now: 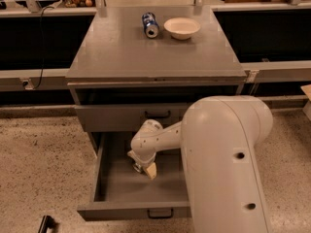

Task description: Pick green can from middle drawer and place on counter

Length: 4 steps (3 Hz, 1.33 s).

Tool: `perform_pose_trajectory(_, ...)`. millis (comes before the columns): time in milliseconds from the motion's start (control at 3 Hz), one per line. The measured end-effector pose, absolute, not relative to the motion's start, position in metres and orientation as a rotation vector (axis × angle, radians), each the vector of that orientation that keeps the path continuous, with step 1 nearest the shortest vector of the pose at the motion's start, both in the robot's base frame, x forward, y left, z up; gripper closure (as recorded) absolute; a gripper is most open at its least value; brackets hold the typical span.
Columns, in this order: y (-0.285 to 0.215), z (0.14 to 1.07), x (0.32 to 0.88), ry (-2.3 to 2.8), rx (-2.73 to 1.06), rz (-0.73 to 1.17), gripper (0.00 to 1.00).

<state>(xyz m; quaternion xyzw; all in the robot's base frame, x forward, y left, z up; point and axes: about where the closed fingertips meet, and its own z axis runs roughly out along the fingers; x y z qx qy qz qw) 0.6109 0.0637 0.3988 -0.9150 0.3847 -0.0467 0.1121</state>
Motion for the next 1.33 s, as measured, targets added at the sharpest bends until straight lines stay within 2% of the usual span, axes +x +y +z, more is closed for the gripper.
perform_pose_trajectory(333,0.066,0.395,0.617,1.103,-2.706,-0.146,0.0)
perform_pose_trajectory(1333,0.06,0.364,0.628,1.009,-2.816,-0.119,0.56)
